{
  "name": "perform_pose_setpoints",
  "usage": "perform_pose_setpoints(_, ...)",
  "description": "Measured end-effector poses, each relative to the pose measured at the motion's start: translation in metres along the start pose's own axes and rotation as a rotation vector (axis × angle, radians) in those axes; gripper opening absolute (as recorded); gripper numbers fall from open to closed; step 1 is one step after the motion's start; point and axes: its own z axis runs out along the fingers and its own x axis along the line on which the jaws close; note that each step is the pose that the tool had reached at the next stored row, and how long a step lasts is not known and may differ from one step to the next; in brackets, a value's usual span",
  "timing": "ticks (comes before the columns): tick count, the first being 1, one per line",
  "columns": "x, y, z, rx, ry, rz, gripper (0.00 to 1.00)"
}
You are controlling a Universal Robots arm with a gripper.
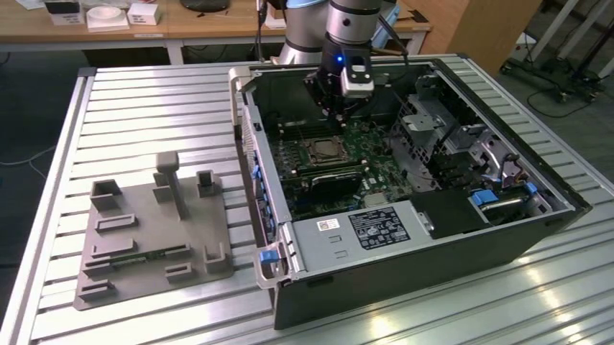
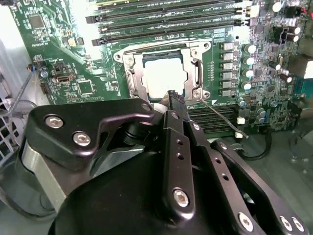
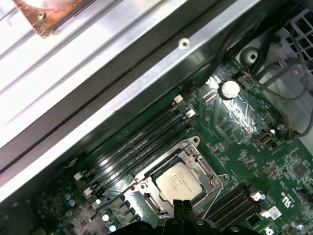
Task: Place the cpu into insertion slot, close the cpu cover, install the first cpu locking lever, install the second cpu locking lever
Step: 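Install the first cpu locking lever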
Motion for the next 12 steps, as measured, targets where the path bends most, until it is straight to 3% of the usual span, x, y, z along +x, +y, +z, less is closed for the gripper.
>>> perform_pose_setpoints(12,0.0,0.0,0.0,-0.0002,-0.0001,-0.007,0.1)
